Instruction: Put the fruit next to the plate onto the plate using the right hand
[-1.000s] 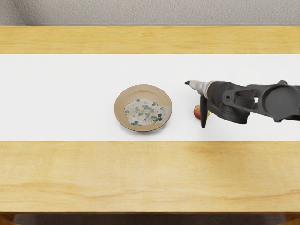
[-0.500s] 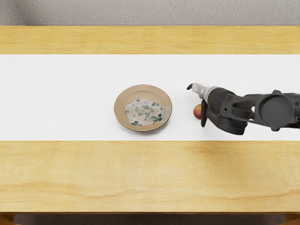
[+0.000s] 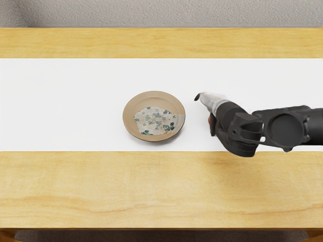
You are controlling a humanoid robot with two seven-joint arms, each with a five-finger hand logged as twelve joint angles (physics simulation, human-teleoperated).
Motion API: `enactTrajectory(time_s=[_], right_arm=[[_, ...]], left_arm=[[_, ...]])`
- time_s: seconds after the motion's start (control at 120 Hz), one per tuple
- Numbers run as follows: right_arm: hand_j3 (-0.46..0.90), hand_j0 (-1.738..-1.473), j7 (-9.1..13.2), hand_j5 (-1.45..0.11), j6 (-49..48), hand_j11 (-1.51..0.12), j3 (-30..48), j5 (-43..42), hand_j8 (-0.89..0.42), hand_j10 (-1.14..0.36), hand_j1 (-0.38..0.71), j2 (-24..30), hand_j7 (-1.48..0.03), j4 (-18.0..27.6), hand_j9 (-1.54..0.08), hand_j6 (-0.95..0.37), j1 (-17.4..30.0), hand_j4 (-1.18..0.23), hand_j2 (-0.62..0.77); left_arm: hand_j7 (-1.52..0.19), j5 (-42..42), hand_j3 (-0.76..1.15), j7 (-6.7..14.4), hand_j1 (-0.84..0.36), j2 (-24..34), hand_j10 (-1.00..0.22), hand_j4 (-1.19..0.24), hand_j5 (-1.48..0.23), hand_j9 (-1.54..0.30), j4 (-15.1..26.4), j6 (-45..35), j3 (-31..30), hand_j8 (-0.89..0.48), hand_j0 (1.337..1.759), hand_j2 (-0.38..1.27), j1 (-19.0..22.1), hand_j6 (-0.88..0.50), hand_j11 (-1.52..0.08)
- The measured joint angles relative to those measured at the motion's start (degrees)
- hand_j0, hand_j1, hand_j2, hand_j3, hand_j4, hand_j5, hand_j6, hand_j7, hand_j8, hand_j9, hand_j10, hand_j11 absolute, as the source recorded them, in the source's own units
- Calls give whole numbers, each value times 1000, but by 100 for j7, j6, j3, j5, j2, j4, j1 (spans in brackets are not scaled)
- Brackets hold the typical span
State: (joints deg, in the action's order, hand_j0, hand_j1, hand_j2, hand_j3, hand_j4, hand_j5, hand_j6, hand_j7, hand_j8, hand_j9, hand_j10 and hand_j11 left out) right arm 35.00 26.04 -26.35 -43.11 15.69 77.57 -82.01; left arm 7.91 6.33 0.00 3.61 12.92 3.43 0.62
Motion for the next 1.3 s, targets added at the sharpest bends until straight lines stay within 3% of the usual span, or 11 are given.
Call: enactTrajectory(time_s=[0.225,0.567,1.3], right_arm=[[0,-1658,0,-299,158,-299,-15,5,-232,-231,-74,228,-299,352,-299,-232,-15,-231,-45],[0,-1658,0,-310,178,-309,-435,11,-240,-239,-64,225,-309,409,-310,-240,-196,-239,-46],[0,-1658,0,-546,344,-546,-689,7,-421,-421,154,97,-546,360,-546,-421,-215,-421,-83]], left_arm=[[0,0,0,0,349,0,0,0,0,0,1,0,-2,-1,1658,0,0,-1,0],[0,0,0,0,349,0,0,0,0,0,0,0,-1,-1,1658,0,0,-1,0],[0,0,0,0,349,0,0,0,0,0,1,0,-1,-1,1658,0,-1,-1,0]])
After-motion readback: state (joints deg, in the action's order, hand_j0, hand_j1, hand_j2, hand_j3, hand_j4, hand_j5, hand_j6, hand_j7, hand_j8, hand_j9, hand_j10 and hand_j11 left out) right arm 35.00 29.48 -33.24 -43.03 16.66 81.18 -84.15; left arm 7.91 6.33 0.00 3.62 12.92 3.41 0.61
